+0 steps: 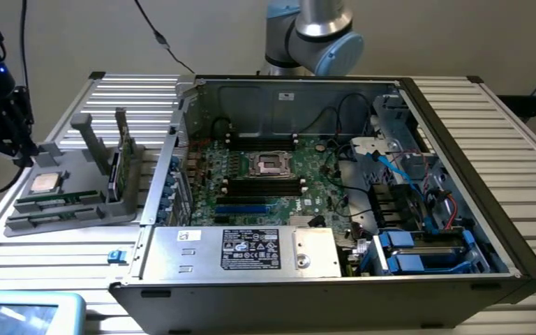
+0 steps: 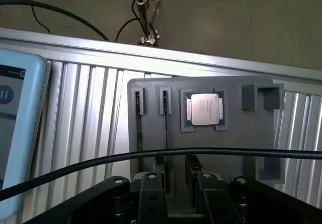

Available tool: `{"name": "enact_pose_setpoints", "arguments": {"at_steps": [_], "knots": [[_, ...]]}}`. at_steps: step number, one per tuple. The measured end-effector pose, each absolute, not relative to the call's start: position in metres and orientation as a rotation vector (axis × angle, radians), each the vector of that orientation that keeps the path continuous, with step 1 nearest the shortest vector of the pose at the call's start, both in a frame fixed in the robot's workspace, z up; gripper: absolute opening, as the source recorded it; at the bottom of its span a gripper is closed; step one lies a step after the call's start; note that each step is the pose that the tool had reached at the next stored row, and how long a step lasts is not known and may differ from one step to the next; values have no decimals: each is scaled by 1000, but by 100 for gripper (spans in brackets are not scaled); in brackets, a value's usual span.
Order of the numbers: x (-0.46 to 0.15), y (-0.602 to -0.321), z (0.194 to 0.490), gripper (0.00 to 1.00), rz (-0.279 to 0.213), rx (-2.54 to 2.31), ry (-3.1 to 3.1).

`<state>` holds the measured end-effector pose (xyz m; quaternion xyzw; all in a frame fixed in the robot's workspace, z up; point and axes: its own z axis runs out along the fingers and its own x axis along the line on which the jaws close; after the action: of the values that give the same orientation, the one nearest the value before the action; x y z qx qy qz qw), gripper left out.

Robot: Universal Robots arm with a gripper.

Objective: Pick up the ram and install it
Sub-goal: 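Pick up the ram and move it above insertion slot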

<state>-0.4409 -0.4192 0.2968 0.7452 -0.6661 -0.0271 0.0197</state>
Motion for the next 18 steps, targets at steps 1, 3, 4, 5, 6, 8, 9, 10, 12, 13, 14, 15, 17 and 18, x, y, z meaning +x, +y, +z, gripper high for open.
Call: {"name": "enact_pose_setpoints", "arguments": {"at_steps": [1, 3, 4, 5, 6, 8, 9, 10, 12, 13, 14, 15, 17, 18], "knots": [[-443, -420, 295, 30, -84, 2314, -2064], [-447, -420, 291, 30, -84, 2318, -2060], [-450, -420, 289, 30, -84, 2319, -2058], [-452, -420, 288, 30, -84, 2321, -2056], [-455, -420, 286, 30, -84, 2323, -2054], [-461, -420, 282, 30, -84, 2326, -2051], [-464, -420, 280, 30, -84, 2327, -2049], [-468, -420, 278, 30, -83, 2329, -2047], [-474, -421, 275, 30, -83, 2331, -2045], [-477, -421, 273, 30, -83, 2332, -2043], [-480, -421, 271, 30, -83, 2334, -2042], [-481, -421, 270, 30, -83, 2335, -2040], [-481, -423, 268, 30, -83, 2339, -2035], [-482, -424, 267, 30, -83, 2340, -2033]]}}
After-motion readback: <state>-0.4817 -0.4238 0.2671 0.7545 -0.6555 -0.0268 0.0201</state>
